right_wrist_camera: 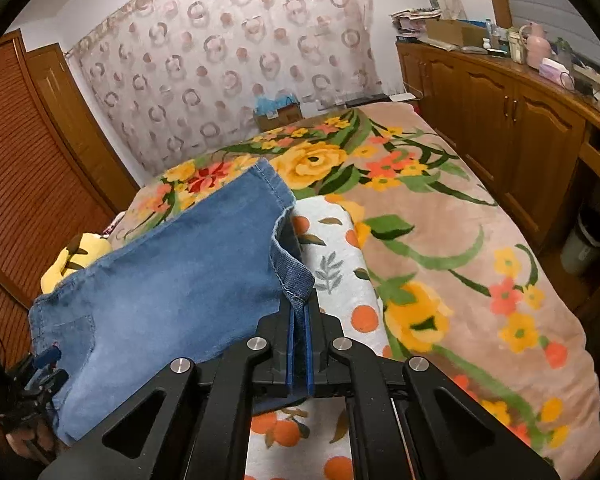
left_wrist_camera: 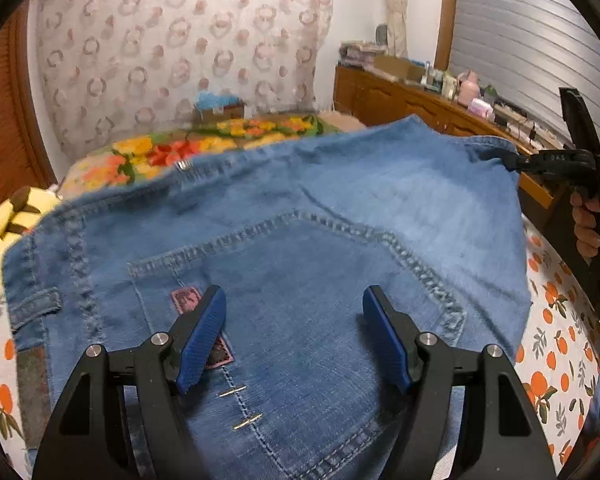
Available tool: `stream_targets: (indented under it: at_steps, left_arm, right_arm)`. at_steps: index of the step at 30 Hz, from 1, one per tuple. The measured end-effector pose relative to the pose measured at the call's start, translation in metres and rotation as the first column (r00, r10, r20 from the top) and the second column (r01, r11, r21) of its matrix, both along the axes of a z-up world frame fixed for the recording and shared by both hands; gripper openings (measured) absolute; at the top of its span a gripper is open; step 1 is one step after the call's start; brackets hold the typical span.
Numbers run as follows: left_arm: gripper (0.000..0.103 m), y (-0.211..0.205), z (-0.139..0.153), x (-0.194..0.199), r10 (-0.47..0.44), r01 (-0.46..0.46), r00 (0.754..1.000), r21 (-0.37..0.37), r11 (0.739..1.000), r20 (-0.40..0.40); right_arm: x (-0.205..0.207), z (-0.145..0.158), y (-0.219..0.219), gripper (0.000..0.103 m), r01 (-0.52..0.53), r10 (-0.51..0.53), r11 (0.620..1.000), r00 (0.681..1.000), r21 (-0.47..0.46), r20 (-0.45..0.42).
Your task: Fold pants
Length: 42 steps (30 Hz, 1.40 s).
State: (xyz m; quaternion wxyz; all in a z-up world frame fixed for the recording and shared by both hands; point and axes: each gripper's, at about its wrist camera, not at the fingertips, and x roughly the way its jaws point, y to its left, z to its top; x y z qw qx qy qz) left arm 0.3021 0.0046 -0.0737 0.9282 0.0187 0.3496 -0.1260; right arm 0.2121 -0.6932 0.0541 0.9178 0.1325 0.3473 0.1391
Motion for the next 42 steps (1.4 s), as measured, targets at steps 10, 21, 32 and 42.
stream_targets:
  at_steps: [10,21,32,42]
  left_arm:
    - [0.072,0.039,0.046,-0.035,0.073,-0.070,0.993,-0.038,0.997,0.093]
    - [0.072,0.126,0.071,-0.095,0.247,-0.244,0.956,-0.034,0.969,0.156]
    - [0.072,0.167,0.065,-0.114,0.321,-0.321,0.934,-0.027,0.947,0.155]
    - [0.072,0.141,0.056,-0.103,0.277,-0.275,0.951,-0.029,0.961,0.141]
  right_arm:
    - [-0.027,0.056,0.063,0.004,-0.166,0.164,0.986,0.977,0.005,0.138]
    - [-0.095,0.099,0.230,0.004,-0.533,0.515,0.846,0.825,0.015,0.233]
    - [-0.145,0.013,0.302,0.004,-0.720,0.721,0.693,0.690,-0.049,0.061]
    - [-0.142,-0.010,0.287,0.035,-0.700,0.702,0.712,0.712,-0.053,0.026]
